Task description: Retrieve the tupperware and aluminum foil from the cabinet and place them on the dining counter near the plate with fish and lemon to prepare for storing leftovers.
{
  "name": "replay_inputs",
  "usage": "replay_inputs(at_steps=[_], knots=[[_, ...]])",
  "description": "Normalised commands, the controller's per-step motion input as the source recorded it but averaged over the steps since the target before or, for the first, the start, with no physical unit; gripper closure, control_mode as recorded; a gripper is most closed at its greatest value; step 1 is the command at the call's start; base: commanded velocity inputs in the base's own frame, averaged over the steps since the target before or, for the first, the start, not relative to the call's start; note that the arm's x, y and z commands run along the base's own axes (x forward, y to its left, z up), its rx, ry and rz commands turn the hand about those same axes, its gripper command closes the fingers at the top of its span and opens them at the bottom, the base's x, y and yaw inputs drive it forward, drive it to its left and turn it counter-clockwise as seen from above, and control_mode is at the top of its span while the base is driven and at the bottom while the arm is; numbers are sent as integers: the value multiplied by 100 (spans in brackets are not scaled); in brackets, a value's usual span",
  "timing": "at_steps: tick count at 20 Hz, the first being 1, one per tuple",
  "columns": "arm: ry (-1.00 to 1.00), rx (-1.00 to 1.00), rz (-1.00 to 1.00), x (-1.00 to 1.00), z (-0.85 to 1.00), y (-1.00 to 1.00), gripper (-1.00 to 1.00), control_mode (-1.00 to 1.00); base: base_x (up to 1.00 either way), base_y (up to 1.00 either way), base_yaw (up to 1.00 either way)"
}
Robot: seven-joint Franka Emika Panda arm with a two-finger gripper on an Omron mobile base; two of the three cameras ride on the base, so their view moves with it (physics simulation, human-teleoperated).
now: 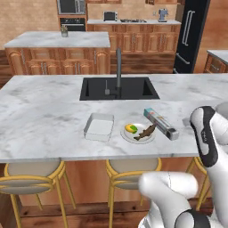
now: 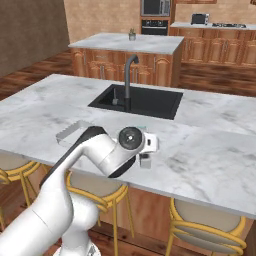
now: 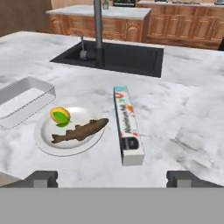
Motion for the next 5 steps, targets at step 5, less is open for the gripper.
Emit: replay_inputs(at_steps=[5], knots=[[-1,-13,11,-94,70,40,-100,-100,0,0,0]])
